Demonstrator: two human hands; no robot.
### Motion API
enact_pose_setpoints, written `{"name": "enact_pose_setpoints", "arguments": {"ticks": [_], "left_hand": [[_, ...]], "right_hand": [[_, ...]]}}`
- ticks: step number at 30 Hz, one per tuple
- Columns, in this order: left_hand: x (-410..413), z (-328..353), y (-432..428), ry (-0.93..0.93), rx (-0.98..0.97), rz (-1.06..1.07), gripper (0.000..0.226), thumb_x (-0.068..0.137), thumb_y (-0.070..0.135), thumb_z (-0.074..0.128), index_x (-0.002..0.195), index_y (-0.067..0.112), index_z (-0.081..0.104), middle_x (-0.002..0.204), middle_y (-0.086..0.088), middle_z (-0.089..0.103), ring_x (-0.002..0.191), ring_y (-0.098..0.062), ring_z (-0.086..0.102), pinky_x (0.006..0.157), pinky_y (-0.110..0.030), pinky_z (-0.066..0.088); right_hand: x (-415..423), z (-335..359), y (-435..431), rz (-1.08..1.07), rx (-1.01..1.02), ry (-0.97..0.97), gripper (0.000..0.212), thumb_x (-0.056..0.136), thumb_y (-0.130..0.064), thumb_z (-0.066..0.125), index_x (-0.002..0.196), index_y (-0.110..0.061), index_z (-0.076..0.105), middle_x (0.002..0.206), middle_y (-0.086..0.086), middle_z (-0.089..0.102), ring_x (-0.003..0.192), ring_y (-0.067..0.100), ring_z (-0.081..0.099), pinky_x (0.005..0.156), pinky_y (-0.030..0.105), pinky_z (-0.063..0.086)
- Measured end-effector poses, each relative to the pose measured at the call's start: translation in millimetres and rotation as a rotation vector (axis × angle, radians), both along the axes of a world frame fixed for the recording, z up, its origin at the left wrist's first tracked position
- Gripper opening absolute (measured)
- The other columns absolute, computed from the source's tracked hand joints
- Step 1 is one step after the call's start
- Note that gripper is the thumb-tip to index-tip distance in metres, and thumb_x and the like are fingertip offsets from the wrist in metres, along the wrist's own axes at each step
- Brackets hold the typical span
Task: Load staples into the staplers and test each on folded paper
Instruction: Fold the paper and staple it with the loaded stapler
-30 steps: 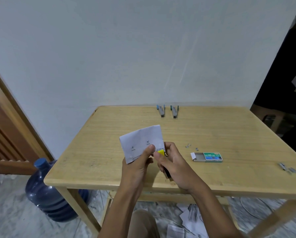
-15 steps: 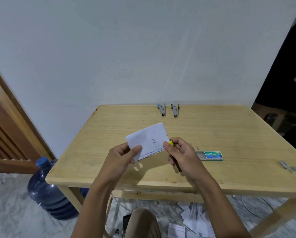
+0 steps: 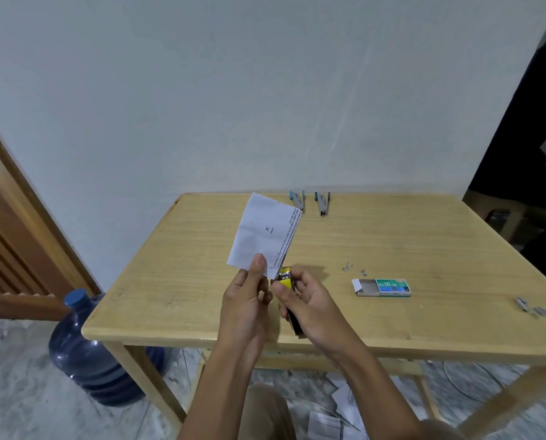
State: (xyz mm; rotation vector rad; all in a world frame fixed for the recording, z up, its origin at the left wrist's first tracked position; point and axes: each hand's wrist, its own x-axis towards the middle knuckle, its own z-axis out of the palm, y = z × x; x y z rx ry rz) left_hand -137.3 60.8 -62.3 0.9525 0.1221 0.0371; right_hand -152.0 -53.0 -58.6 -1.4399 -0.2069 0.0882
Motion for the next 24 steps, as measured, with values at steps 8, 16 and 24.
{"name": "enact_pose_setpoints", "arguments": {"ticks": [8,16,24], "left_hand": [[-3.0,-0.5,-2.2,0.004,0.095,0.044,0.032,0.076,0.037,0.078,0.091,0.008,0.074,0.081,-0.014,0.063,0.067,-0.028,0.053,0.051,-0.032,0.043],[-4.7,-2.8,0.8,0.015,0.103,-0.014,0.044,0.074,0.042,0.081,0.096,0.005,0.074,0.071,-0.009,0.059,0.057,-0.019,0.044,0.055,-0.031,0.038],[-7.7,-4.0,-1.2,0.034,0.075,-0.097,0.038,0.074,0.040,0.077,0.094,0.008,0.073,0.061,0.000,0.049,0.054,-0.013,0.040,0.056,-0.027,0.039]], "right_hand": [[-1.3,0.3,2.2,0.040,-0.007,-0.006,0.041,0.079,-0.038,0.068,0.109,-0.012,0.056,0.072,-0.013,0.060,0.061,0.008,0.052,0.067,0.021,0.046],[1.3,4.2,4.6,0.048,0.054,0.019,0.046,0.076,-0.034,0.069,0.112,-0.008,0.056,0.070,-0.012,0.061,0.057,0.006,0.052,0.061,0.018,0.045],[3.2,8.8,5.6,0.058,0.067,0.013,0.047,0.079,-0.035,0.070,0.116,-0.011,0.056,0.079,-0.004,0.060,0.060,0.009,0.054,0.068,0.025,0.048]]}}
